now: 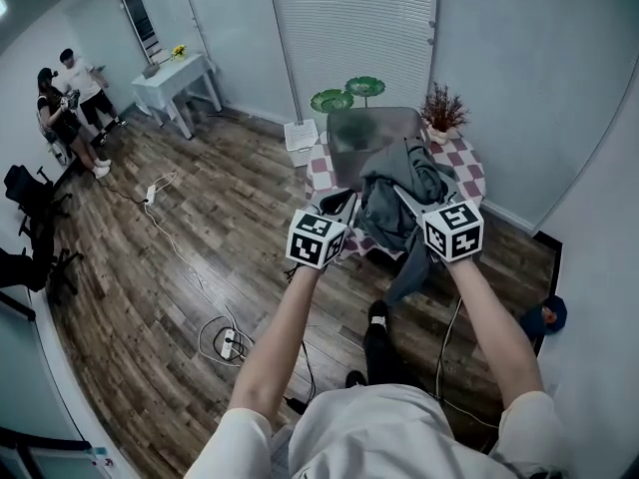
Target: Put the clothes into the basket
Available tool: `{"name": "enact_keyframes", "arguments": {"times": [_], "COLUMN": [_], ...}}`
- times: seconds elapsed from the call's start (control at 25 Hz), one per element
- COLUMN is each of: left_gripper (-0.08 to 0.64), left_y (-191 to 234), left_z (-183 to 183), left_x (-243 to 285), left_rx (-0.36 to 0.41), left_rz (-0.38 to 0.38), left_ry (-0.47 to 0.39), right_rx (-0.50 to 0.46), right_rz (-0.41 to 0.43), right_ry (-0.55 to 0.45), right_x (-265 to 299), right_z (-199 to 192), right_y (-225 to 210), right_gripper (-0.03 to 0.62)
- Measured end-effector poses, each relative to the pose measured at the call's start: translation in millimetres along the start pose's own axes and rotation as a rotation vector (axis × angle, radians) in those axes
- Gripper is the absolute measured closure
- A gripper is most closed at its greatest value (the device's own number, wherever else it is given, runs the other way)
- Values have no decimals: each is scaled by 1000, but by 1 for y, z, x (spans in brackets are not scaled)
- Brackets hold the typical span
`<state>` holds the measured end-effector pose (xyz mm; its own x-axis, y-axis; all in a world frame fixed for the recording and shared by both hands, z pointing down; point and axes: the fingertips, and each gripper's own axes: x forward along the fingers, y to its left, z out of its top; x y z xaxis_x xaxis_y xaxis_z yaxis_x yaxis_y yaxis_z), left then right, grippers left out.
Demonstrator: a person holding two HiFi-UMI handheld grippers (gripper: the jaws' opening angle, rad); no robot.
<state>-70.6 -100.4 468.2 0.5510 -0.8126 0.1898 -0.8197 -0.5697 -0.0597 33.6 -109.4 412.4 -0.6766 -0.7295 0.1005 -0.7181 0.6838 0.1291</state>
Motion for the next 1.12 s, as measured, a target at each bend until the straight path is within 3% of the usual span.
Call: {"name": "enact_keyframes", "arguments": {"times": [0.4,1.12], "left_gripper": [541,541], "left_y": [62,141], "left_z": [14,69], "left_x": [42,172], "left_rx": [24,56], "left_rz": [33,-7], "left_ry": [7,0], "right_rx": [9,17], "right_rz": [22,-8], "right_ry": [-50,-59], "right_x": [63,182], "right_z": [19,51], "right_y": [-31,-141], "right_gripper": [331,331]}}
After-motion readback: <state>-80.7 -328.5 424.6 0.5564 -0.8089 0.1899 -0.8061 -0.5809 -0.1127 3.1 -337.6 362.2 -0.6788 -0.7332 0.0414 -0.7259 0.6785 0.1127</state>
